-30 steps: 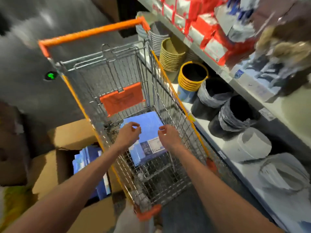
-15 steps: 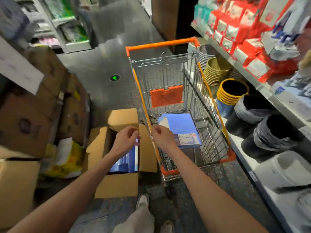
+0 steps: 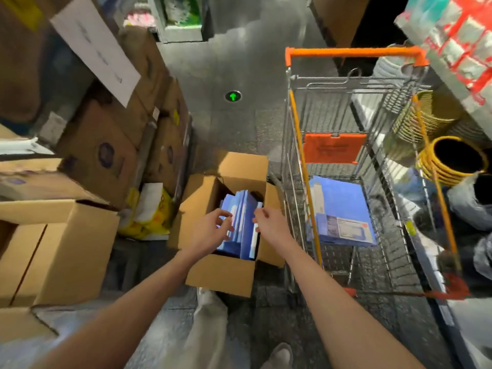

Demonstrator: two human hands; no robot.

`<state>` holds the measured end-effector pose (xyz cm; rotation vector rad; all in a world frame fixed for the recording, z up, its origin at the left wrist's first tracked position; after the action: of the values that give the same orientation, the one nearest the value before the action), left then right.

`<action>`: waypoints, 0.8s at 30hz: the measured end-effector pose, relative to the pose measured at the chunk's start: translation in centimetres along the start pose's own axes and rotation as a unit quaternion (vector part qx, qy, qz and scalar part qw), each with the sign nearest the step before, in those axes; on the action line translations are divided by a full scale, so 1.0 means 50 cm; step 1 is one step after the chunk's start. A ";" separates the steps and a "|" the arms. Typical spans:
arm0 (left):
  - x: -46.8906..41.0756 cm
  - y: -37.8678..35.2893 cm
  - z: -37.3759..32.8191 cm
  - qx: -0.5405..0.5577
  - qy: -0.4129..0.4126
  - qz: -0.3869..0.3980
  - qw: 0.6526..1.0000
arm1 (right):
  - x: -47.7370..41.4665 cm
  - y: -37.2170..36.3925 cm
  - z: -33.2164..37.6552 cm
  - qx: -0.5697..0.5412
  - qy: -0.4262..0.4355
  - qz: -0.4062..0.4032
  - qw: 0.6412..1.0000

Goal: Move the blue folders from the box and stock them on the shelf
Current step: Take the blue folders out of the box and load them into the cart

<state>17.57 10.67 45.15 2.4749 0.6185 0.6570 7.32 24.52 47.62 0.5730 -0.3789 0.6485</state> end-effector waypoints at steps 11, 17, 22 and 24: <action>-0.276 0.072 0.229 -0.011 0.034 0.118 0.992 | -0.238 -0.195 -0.001 0.104 -0.146 0.003 0.984; -0.372 0.028 0.326 0.017 0.083 0.168 0.982 | -0.331 -0.244 -0.079 0.128 -0.188 -0.014 0.974; -0.456 -0.051 0.417 0.131 0.184 0.126 0.966 | -0.438 -0.286 -0.219 0.118 -0.235 -0.026 0.965; -0.497 -0.096 0.458 0.162 0.205 0.108 0.959 | -0.497 -0.311 -0.290 0.129 -0.252 -0.016 0.959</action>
<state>9.45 -6.84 17.00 2.7530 0.6519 1.2648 1.42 11.82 18.07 0.9969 -0.7684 0.5170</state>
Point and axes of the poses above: each hand's wrist, its own x-axis away from the middle knuckle, its own y-axis out of the back of the hand, z = x × y, the point moved 3 cm from there along -x, towards the middle knuckle, and after that the axes turned 1 degree about x, right-handed, at the moved point
